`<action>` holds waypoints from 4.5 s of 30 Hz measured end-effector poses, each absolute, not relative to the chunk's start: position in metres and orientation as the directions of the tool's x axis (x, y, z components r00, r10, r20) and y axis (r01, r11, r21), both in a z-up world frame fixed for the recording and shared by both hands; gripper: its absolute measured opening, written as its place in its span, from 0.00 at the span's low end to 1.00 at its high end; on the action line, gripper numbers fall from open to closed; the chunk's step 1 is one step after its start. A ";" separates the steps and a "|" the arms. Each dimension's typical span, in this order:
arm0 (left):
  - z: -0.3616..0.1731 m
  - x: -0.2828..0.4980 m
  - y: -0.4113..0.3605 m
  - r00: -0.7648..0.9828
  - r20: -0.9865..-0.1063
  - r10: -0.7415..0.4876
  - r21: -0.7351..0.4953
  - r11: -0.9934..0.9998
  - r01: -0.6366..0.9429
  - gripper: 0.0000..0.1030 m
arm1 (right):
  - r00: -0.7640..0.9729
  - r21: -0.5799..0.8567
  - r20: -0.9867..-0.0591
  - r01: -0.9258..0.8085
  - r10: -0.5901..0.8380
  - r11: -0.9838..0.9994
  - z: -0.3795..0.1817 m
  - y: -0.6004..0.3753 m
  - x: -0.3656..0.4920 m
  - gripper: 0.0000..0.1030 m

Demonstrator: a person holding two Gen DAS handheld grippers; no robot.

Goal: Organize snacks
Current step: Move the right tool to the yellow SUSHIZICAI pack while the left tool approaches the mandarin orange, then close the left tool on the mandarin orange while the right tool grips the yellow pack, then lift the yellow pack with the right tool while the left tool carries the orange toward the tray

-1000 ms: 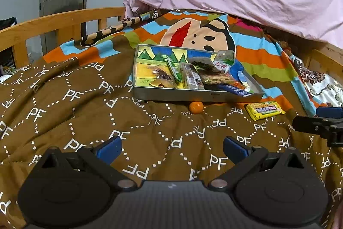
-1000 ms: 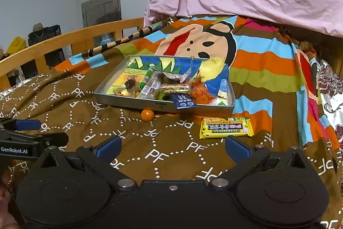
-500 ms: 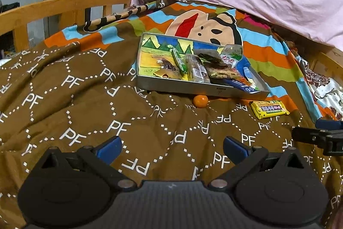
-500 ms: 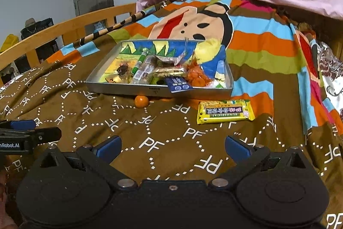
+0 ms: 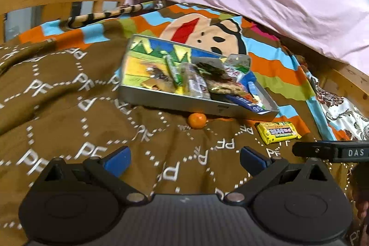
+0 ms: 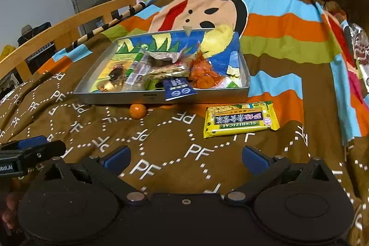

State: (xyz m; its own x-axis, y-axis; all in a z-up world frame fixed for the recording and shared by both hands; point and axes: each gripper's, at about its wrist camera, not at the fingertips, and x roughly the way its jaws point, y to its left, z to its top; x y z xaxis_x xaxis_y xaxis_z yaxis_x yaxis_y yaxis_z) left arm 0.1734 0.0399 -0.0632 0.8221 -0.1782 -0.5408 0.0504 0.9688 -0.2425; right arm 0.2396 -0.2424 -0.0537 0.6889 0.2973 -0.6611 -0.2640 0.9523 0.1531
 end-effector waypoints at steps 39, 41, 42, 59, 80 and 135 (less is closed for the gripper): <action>-0.120 0.320 0.006 0.723 -0.577 -0.381 -0.300 0.922 0.245 0.81 | 0.674 0.169 -0.678 -0.244 0.292 0.955 -0.100 -0.280 0.348 0.99; -0.120 0.321 0.006 0.724 -0.578 -0.376 -0.304 0.923 0.237 0.78 | 0.672 0.172 -0.675 -0.257 0.304 0.951 -0.101 -0.278 0.347 1.00; -0.121 0.322 0.007 0.724 -0.580 -0.373 -0.309 0.923 0.228 0.76 | 0.670 0.174 -0.673 -0.266 0.312 0.948 -0.101 -0.276 0.347 1.00; -0.122 0.323 0.011 0.743 -0.614 -0.266 -0.268 0.956 0.121 0.36 | 0.609 0.188 -0.681 -0.391 0.406 0.901 -0.103 -0.246 0.332 0.99; -0.093 0.261 0.028 0.730 -0.627 -0.270 -0.320 0.944 0.074 0.34 | 0.543 0.101 -0.678 -0.597 0.495 0.795 -0.084 -0.210 0.276 0.99; -0.086 0.190 0.008 0.746 -0.632 -0.210 -0.188 0.975 0.116 0.34 | 0.672 -0.182 -0.656 -0.581 0.342 0.793 -0.099 -0.168 0.238 0.49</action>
State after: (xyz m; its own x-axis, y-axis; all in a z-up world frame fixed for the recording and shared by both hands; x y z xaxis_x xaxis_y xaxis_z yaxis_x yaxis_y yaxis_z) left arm 0.1897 0.0078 -0.0859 0.7456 -0.2104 -0.6323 0.1162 0.9754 -0.1876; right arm 0.2382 -0.1684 -0.0988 0.6725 0.3423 -0.6562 -0.5811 0.7933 -0.1817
